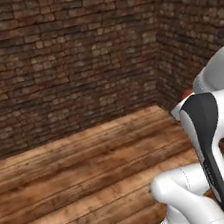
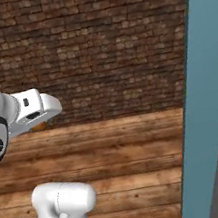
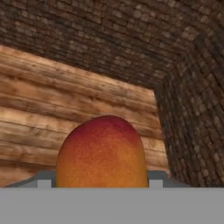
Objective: Open the fridge, remove the mango, avocado, and fish, and place them on any counter.
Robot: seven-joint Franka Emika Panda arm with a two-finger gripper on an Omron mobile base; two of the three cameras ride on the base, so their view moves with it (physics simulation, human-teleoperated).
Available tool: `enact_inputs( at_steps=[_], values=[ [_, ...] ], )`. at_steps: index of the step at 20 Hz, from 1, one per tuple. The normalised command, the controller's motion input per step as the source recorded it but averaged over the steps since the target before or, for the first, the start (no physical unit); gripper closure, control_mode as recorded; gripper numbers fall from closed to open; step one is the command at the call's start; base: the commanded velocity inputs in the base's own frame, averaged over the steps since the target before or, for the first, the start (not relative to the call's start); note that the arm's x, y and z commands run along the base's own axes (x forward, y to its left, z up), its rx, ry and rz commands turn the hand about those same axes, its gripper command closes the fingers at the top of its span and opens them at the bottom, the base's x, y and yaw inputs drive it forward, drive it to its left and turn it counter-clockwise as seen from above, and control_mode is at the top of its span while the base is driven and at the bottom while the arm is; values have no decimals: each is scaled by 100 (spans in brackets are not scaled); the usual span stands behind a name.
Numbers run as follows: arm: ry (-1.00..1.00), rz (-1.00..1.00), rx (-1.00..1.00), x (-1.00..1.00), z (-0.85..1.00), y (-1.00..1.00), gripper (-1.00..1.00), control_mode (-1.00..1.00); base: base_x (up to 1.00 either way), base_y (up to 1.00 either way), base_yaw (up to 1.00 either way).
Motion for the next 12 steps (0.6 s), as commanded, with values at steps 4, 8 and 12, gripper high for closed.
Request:
enact_inputs(
  at_steps=[4, 8, 12],
  values=[
    [0, 0, 0, 0, 0, 0, 100, 100, -2, 7, 98],
    [0, 0, 0, 0, 0, 0, 100, 100, 9, 22, 84],
    [0, 0, 0, 0, 0, 0, 100, 100, 33, 0, 85]
  ],
)
